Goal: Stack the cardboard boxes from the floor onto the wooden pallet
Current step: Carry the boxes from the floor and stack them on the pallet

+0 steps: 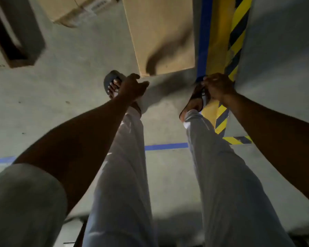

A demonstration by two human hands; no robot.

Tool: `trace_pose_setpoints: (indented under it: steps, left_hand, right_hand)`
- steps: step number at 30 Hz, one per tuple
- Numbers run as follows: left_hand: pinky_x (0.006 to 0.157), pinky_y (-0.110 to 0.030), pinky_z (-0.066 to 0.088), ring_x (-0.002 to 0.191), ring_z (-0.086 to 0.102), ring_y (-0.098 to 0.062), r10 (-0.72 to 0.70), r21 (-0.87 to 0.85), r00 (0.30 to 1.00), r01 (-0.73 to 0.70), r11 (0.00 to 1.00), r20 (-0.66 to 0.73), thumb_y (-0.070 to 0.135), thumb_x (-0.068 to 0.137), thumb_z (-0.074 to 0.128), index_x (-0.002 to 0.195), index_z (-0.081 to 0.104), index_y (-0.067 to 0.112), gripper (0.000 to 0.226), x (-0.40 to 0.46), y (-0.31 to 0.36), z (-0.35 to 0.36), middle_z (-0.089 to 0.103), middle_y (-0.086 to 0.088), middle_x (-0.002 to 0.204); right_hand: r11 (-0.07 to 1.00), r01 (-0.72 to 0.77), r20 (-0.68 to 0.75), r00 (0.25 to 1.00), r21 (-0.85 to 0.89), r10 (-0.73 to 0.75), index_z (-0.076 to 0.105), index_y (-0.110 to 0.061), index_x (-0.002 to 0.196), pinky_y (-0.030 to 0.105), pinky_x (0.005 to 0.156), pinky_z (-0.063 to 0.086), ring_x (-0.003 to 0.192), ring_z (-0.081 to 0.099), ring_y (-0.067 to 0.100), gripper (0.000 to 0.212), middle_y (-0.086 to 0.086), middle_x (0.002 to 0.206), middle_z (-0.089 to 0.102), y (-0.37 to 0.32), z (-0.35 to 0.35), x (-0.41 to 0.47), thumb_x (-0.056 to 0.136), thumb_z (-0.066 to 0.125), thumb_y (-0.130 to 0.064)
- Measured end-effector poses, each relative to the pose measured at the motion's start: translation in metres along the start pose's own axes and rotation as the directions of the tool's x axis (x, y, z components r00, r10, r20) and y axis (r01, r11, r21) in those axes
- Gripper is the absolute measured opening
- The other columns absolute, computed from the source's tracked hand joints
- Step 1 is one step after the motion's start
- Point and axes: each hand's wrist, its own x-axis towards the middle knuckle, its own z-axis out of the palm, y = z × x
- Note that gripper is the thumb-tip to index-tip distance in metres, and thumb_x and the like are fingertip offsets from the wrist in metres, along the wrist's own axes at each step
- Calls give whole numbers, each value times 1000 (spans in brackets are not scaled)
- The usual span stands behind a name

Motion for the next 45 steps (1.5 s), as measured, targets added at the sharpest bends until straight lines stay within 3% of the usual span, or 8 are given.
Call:
trace_pose_setpoints:
  steps: [7, 11, 16, 23, 30, 35, 41, 45]
  left_hand:
    - [87, -29, 42, 124, 60, -27, -39, -264, 972, -24, 964, -232, 54, 107, 49, 149, 44, 18, 55, 76, 14, 30, 61, -10, 142]
    - [109, -41, 41, 142, 48, -36, -200, -469, 962, 92, 878, -185, 58, 106, 46, 161, 27, 17, 71, 81, 13, 45, 47, -16, 159]
    - [99, -40, 52, 120, 62, -31, -207, -550, 976, 135, 824, -71, 73, 88, 54, 146, 55, 27, 74, 78, -1, 55, 65, -12, 139]
    - [109, -34, 44, 134, 58, -24, -73, -525, 979, -38, 850, -188, 70, 90, 50, 147, 61, 23, 75, 29, 19, 10, 64, -3, 147]
    - [61, -4, 41, 64, 60, 17, 37, -472, 966, -158, 867, -256, 52, 109, 48, 77, 64, 31, 41, -15, 52, -21, 67, 13, 81]
    - [70, -24, 47, 78, 66, -10, 104, -388, 953, -214, 896, -286, 52, 109, 49, 79, 60, 23, 43, -1, 53, -16, 65, 6, 79]
    - [80, -26, 51, 104, 61, -10, 120, -317, 909, -260, 912, -399, 51, 106, 54, 140, 58, 14, 50, 30, 43, -18, 69, -2, 126]
    - [91, -37, 49, 119, 65, -32, -10, -276, 885, -134, 952, -465, 59, 108, 41, 137, 57, 15, 55, 52, 24, -46, 68, -11, 132]
  right_hand:
    - [972, -151, -54, 985, 180, 163, 63, 2, 125, 44, 84, 40, 114, 58, 41, 71, 27, 126, 62, -7, 32, 88, 110, 25, -56]
    - [925, -165, -5, 984, 342, 177, 62, -18, 99, 37, 77, 34, 83, 55, 25, 56, 5, 92, 59, -26, 54, 104, 109, 26, -60]
    - [784, -261, 87, 962, 563, 258, 53, -23, 146, 43, 98, 44, 112, 61, 23, 89, 4, 140, 64, -26, 71, 117, 91, 26, -86]
    - [983, -27, -207, 976, 179, 65, 44, -15, 57, 36, 69, 29, 71, 51, 31, 73, 12, 65, 48, -43, 1, 57, 105, 26, -68]
    - [993, 118, -506, 857, 9, -97, 54, -12, 64, 26, 68, 25, 68, 51, 22, 63, 9, 68, 55, -34, -63, 8, 110, 33, -51]
    - [990, 107, -518, 844, -88, -137, 58, -9, 62, 25, 52, 23, 60, 50, 22, 62, 7, 63, 52, -28, -51, 10, 111, 40, -43]
    - [974, 227, -578, 797, 20, -174, 50, -13, 57, 33, 56, 19, 50, 43, 21, 63, 5, 55, 47, -46, -33, -4, 106, 44, -51]
    - [866, 292, -350, 925, 406, -148, 64, -21, 59, 38, 67, 53, 61, 65, 25, 59, 1, 60, 64, -87, -19, -19, 101, 48, -60]
